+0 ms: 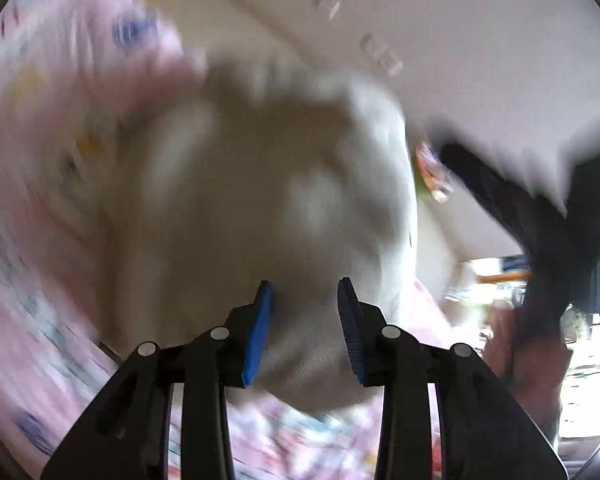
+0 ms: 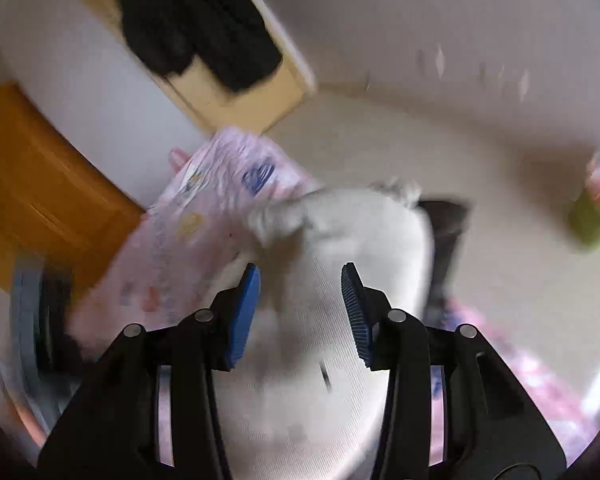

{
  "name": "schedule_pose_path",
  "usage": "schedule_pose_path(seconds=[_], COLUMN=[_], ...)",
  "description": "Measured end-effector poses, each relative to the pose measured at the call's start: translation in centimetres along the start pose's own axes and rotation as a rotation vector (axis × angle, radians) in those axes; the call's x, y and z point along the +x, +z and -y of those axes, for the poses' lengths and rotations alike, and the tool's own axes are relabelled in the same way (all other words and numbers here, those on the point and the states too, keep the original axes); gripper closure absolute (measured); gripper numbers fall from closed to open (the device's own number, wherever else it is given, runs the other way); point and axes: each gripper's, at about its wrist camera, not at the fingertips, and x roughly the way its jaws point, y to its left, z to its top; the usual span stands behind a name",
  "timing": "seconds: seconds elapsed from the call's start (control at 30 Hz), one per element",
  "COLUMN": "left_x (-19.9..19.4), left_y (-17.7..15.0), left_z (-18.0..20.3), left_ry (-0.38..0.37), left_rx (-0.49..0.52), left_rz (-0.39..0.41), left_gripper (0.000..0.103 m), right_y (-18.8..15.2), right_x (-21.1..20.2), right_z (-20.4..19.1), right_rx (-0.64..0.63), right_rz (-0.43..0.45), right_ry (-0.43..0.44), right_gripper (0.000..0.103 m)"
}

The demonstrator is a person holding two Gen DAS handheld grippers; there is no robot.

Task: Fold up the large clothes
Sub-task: 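Lower the hoodie onto the dark garment and open both tools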

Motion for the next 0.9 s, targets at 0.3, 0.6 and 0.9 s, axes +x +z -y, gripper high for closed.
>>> schedule_pose_path(seconds=[0.3,0.6,0.9], left_x=[4.6,-1.3,-21.6], left_y=[-1.3,-0.1,-1.9], left_z=[-0.6,1.4,4.5], left_ry=[-0.003,0.045,0.263], left_rx=[-0.017,0.009,0.212], left_rz=[0.044,-0.062,0.172], left_gripper=[0.066,0.048,0.008], right_y=[1.1,-2.2,-10.8], right_x=[6.3,1.0,-17.7], right_z=[3.1,-2.0,-13.0], right_rx=[0.01,0.011,-0.138], right_rz=[-0.092,-0.056,0.18], right_ry=[-0.236,-0.137,-0.123], right_gripper=[0.065,0.061,0.007])
